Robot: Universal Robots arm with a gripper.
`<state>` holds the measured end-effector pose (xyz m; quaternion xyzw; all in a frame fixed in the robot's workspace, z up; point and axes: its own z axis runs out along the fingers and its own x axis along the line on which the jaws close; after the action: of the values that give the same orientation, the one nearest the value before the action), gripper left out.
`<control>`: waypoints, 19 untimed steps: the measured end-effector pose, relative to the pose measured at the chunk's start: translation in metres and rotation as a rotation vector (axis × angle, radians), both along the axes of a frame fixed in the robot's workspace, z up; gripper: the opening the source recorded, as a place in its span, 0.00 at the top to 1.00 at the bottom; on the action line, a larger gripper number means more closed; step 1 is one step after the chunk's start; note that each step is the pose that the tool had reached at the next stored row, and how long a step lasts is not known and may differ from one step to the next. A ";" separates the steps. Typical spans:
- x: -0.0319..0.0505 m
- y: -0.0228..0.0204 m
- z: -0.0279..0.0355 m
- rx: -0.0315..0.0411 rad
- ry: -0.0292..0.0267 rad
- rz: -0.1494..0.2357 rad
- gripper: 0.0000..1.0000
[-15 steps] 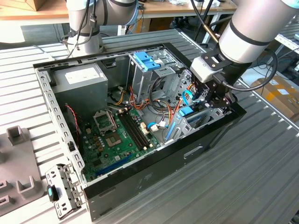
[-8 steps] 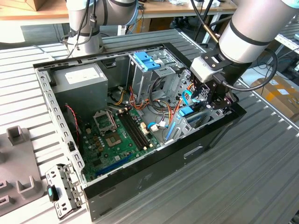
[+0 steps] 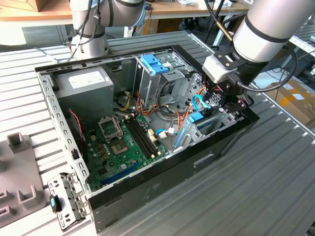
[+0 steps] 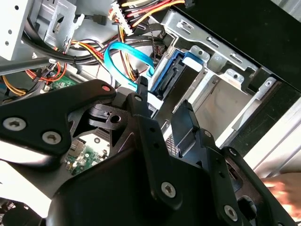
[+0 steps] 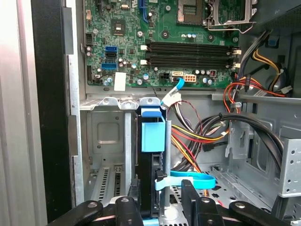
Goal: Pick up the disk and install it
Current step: 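Insert the first disk wire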
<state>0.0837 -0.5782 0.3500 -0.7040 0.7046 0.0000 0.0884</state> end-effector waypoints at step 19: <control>0.0001 0.0000 0.0109 -0.0014 0.0509 0.000 0.53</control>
<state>0.0838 -0.5782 0.3609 -0.7039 0.7067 0.0175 0.0700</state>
